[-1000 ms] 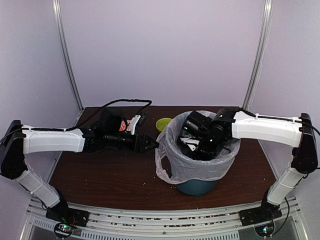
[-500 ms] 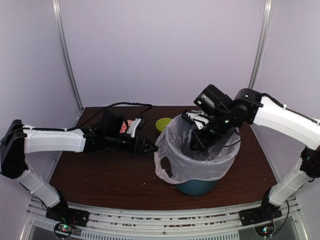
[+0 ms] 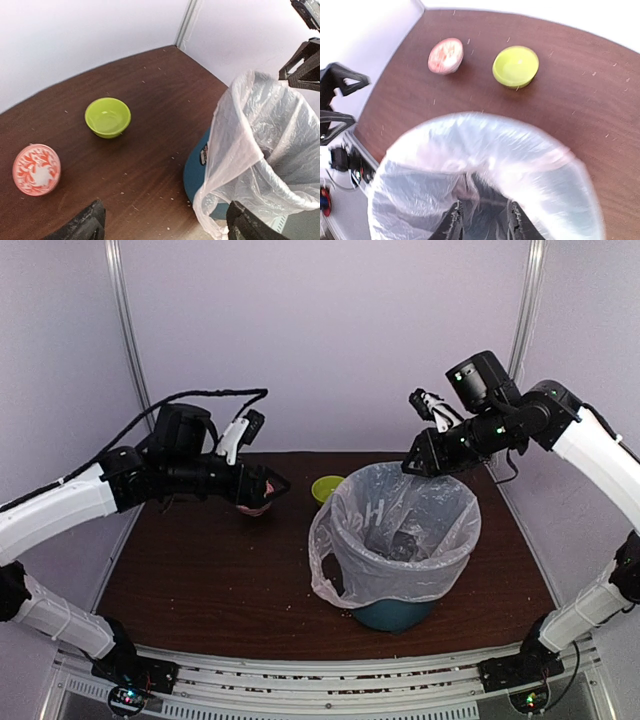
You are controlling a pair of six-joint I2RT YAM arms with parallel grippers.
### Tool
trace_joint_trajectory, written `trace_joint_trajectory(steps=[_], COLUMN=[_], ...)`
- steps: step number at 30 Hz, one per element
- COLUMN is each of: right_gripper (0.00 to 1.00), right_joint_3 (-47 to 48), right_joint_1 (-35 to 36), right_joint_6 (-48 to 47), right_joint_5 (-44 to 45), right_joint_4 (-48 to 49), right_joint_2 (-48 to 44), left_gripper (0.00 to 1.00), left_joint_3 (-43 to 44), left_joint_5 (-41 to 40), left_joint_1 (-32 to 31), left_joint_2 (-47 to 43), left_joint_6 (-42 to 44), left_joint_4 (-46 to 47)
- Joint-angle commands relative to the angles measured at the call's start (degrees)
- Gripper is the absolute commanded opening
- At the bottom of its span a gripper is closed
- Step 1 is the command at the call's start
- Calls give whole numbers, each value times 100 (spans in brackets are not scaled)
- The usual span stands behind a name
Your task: Put the trash bags into the trash bin
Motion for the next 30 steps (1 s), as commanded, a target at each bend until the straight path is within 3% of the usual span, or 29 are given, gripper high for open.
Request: trace_joint_trajectory(steps=[1, 4, 7, 13, 18, 21, 25, 30], right_gripper=[32, 33, 41, 75, 100, 100, 100, 100], right_joint_3=[366, 422, 532, 220, -550, -634, -86, 347], right_joint_1=[-393, -640, -866, -1308, -1648, -1660, -1660, -1660], right_joint_6=[-100, -93, -76, 82, 309, 629, 959, 561], right_joint_5=[-53, -9, 136, 1029, 1930, 2708, 4028, 4184], right_joint_4=[111, 153, 248, 958, 2113, 2370, 1842, 1930], right_joint_2=[-193, -323, -434, -815, -1368, -1439, -1197, -1223], left_gripper=[88, 90, 96, 97, 97, 97, 93, 92], left_joint_3=[966, 1497, 1896, 2600, 2606, 2585, 2817, 3028], left_joint_5=[-1087, -1579, -2080, -2963, -3524, -3758, -4593, -5035], left_joint_1=[132, 142, 163, 243, 293, 316, 313, 323], left_joint_2=[25, 185, 288, 493, 392, 311, 244, 51], left_joint_6=[501, 602, 617, 588, 707, 868, 707, 1054], left_joint_4=[-891, -1231, -1499, -1877, -1681, -1581, -1608, -1332])
